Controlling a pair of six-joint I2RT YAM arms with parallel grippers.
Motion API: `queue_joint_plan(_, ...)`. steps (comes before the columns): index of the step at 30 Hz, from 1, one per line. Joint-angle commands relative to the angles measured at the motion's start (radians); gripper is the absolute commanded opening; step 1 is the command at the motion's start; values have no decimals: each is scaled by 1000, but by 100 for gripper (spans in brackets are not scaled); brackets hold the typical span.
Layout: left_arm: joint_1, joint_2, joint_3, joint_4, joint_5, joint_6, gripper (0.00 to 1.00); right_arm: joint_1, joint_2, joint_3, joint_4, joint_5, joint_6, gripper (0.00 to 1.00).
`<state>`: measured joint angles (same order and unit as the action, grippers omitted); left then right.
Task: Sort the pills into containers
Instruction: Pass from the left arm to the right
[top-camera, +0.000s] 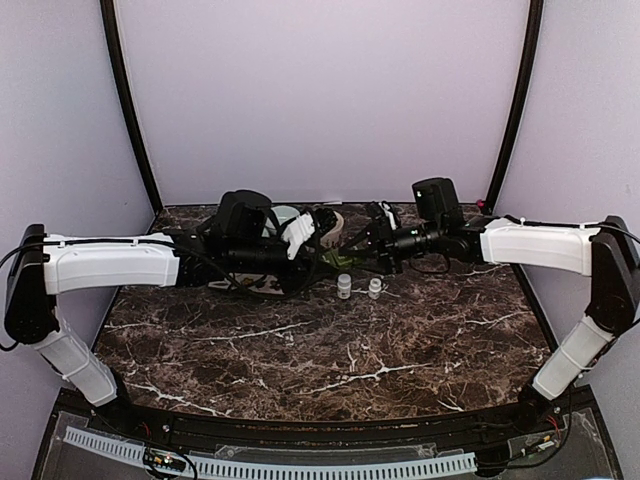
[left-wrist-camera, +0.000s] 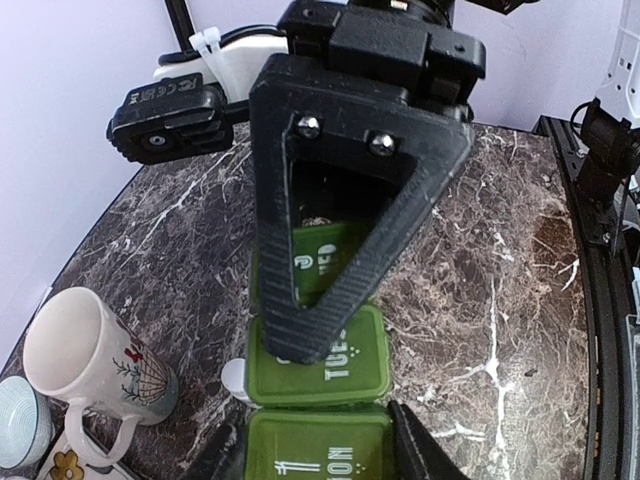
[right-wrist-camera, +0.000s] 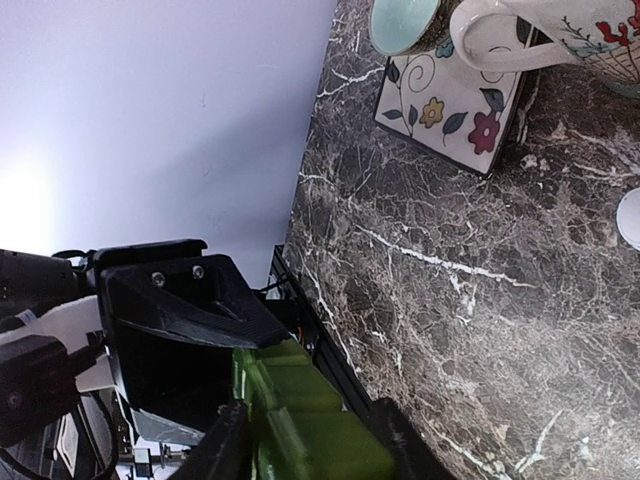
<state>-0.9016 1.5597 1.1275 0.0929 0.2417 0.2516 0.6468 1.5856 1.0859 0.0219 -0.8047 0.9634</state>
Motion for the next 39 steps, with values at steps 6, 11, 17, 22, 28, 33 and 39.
queue_joint_plan(6, -8, 17, 45, -6, -19, -9, 0, 15, 29, -10, 70, -63, -13, 6)
queue_joint_plan(11, -8, -9, 28, -12, -42, -28, 22, 11, 27, -17, 89, -71, -8, 0)
queue_joint_plan(17, -8, -37, 21, -35, -74, -28, 40, 5, 15, -40, 103, -63, -6, 0)
queue_joint_plan(22, -8, -42, 40, -86, -55, -30, 51, 3, 15, -46, 100, -53, -16, 0)
queue_joint_plan(28, -8, -48, 55, -117, -49, -37, 58, 3, 15, -49, 96, -40, -28, 0)
queue_joint_plan(33, -8, -45, 60, -131, -43, -39, 52, 2, -20, -49, 96, -36, -30, 0)
queue_joint_plan(39, -8, -50, 59, -122, -71, -43, 52, 1, -20, -47, 87, -35, -37, 0)
